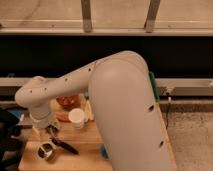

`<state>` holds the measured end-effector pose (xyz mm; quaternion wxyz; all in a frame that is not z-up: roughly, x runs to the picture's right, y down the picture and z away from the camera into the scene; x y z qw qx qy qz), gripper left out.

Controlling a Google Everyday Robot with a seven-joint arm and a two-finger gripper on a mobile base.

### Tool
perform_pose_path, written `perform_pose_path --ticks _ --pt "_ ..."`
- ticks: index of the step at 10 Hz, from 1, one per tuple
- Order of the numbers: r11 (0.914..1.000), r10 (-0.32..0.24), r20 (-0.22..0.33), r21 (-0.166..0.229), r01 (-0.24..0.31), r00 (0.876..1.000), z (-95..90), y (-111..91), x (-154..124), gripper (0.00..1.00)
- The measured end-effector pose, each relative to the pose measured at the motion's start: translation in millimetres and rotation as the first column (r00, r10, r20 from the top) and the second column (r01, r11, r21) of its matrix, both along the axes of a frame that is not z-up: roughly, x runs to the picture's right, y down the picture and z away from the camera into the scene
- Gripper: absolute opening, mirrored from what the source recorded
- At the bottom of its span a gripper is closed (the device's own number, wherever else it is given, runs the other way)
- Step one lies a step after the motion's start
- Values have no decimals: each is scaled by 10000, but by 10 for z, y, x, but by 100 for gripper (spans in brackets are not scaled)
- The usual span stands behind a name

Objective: Wipe tray with brush

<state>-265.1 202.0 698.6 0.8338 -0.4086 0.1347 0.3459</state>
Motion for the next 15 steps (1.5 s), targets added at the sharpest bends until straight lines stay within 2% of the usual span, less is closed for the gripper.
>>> perform_pose_path --ticks 3,6,10,15 --pt "10000 48 72 44 -48 10000 188 -124 -33 63" --pt "9999 119 -147 -82 -120 9998 384 -100 2 63" --pt "9979 325 -398 -544 -346 9987 682 106 -39 63" --pt "9923 673 -571 -999 -728 9961 820 305 -146 63"
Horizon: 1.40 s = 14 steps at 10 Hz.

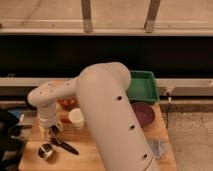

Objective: Wipe tray with brush

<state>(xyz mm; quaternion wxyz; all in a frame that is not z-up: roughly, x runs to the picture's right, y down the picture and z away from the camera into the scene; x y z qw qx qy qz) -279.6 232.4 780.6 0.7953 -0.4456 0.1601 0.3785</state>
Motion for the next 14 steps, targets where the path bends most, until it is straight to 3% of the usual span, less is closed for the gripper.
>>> perform_pose_path --ticks 1,7,9,11,14 --pt "10000 86 -41 -50 -86 10000 10 36 -9 61" --pt "9995 291 -201 -94 -293 9994 -19 180 2 4" --pt "9995 318 -241 74 -316 9992 -76 150 43 0" --pt "9978 475 -227 481 -464 9986 -209 -8 106 0" --pt "9874 723 -215 1428 -686 9971 -558 -408 251 0"
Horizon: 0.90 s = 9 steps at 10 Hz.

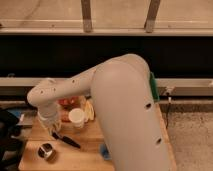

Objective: Wipe tray with brush

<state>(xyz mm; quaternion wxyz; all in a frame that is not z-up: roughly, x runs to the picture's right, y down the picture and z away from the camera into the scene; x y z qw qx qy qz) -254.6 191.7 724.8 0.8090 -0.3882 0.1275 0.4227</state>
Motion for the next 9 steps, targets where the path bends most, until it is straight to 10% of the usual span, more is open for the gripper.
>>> perform_pose_path --ticks 5,9 --pt "9933 297 -542 1130 -234 9981 -335 -462 315 0" --pt "9814 1118 -1741 1738 -812 9784 -545 -852 1071 0"
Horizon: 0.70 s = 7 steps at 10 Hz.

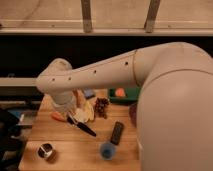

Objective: Wipe tray with brush

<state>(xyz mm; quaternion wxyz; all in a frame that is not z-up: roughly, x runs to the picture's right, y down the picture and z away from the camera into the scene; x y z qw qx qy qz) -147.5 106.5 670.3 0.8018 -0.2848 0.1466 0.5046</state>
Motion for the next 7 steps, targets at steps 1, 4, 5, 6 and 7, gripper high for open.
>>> perform_pose_path --ticks 1,4,5,6,7 --pt "9995 310 -362 36 -309 9989 -3 -100 237 0" --pt "9951 973 -1085 -65 -986 9893 53 -354 817 0" --pt "9922 1207 -1174 -177 -1236 9857 103 -418 1005 0" --pt "9898 1355 -1242 -281 -1400 9830 188 -449 1127 0" --pt "9866 1511 -1305 -410 -1577 9799 307 -477 1243 0"
